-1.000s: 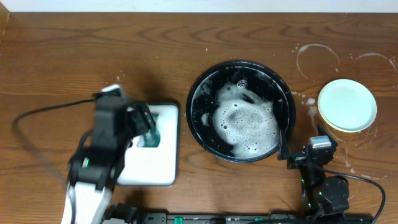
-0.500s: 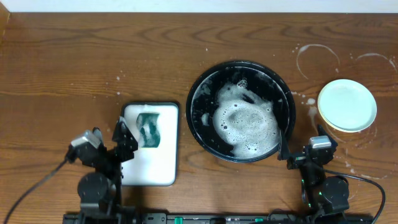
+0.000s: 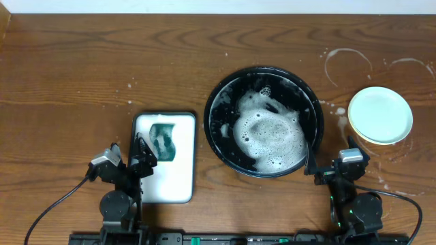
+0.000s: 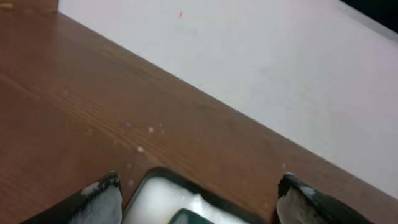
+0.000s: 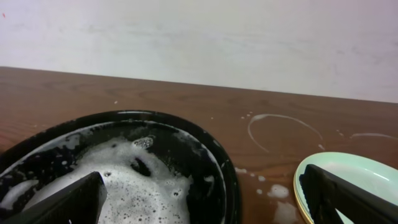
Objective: Clean dirty plates on tray and stack at the side
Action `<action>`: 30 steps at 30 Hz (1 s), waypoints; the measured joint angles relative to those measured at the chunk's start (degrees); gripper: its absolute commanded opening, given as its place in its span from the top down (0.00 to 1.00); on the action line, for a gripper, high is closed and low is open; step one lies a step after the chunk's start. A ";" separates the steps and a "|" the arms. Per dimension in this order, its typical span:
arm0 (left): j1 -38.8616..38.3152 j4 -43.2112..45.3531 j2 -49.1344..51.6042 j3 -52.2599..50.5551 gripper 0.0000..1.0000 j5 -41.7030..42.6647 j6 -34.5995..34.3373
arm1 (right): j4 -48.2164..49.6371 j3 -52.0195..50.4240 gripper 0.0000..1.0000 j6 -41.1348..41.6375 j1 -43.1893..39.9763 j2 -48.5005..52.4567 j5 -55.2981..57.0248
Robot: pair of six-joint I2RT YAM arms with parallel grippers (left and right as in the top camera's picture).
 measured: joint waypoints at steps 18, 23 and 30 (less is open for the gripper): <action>-0.02 -0.90 -0.04 0.07 0.19 0.02 -0.02 | -0.07 0.00 0.01 -0.02 0.00 -0.02 -0.02; -0.02 -0.92 -0.04 0.07 0.19 0.04 -0.02 | -0.07 0.00 0.01 0.00 0.00 -0.02 0.00; 0.00 -0.98 -0.04 0.11 0.19 0.04 -0.02 | -0.07 0.00 0.01 0.00 0.00 -0.02 0.00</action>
